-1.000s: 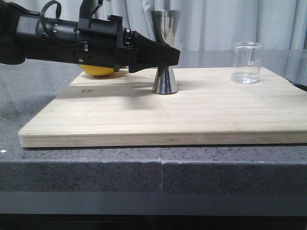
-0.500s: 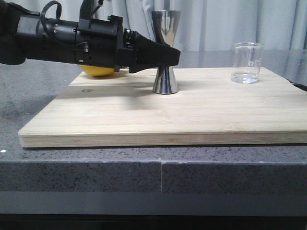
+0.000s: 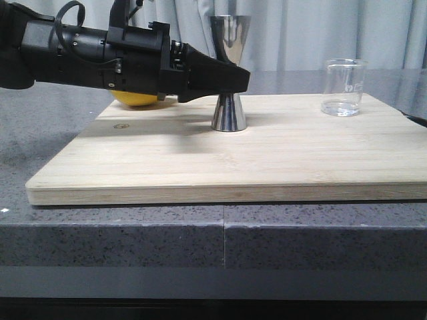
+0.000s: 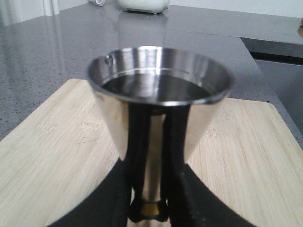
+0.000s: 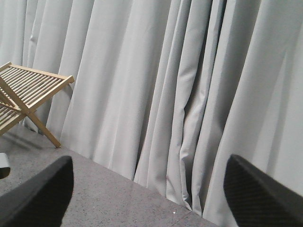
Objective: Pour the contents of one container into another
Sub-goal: 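Open the left gripper and withdraw it from the jigger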
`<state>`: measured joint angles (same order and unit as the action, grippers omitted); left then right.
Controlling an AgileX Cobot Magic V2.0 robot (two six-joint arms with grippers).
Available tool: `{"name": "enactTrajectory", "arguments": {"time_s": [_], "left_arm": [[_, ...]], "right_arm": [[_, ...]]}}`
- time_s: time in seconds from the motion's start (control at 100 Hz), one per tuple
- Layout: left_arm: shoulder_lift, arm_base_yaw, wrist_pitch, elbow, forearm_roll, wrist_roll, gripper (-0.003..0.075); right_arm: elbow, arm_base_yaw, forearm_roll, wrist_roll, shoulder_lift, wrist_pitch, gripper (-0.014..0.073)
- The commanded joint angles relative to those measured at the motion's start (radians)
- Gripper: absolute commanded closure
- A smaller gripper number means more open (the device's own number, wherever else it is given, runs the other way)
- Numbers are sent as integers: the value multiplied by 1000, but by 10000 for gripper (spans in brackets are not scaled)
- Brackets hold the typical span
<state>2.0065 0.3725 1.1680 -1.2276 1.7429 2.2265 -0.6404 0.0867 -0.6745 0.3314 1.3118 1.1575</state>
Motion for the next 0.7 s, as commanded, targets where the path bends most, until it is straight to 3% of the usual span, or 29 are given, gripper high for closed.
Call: {"name": "enactTrajectory", "arguments": {"time_s": [0.0,0.42,0.69], "left_arm": [[-47,8,110,-23,15,-6,658],[-47,8,110,-23,14,-6,652],[-47,8,110,-23,14,-6,496]], "right_arm": [[-22,8,33,0,-32,81,6],[-22,8,33,0,-32,81,6],[-22,8,42,0,-32,81,6]]}}
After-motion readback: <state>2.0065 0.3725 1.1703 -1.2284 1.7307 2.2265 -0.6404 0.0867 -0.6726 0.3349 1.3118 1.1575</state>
